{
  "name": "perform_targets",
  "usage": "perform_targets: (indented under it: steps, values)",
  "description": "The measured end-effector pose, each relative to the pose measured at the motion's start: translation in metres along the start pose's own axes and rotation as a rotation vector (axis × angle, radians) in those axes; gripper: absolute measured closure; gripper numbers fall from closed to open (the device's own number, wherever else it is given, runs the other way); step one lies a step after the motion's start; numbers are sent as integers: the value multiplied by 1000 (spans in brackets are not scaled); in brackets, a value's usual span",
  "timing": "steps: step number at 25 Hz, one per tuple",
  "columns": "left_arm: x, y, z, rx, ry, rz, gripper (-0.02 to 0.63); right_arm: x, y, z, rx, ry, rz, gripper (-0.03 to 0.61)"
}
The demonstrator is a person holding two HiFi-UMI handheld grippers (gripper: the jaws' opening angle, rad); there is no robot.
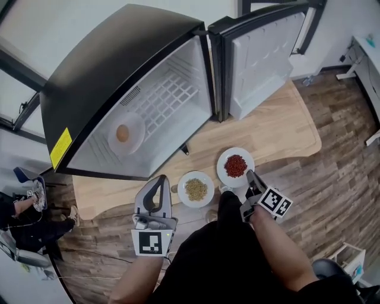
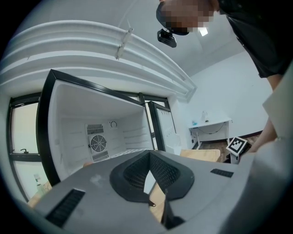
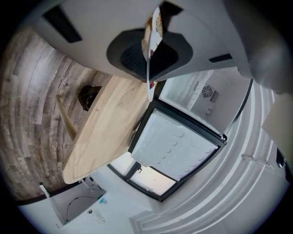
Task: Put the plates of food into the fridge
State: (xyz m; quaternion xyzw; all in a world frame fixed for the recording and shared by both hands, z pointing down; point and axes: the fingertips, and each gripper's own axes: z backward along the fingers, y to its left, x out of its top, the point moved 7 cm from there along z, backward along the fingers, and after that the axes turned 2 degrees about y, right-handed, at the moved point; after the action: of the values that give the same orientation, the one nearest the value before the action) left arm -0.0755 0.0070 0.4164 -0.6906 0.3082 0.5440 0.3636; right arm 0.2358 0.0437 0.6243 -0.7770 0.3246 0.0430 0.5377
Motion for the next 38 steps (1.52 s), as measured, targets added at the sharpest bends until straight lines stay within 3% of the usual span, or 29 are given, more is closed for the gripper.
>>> perform_targets:
  steps: [14, 24, 38]
  values:
    - [20, 23, 24, 125, -79, 80, 611, 39, 78, -6, 140, -3, 39, 546]
    - [37, 45, 26, 202, -146, 81, 610, 68, 140, -25, 227, 44, 102, 546]
    - [52, 79, 29, 312, -148, 65, 609, 76, 213, -82, 363, 111, 131, 546]
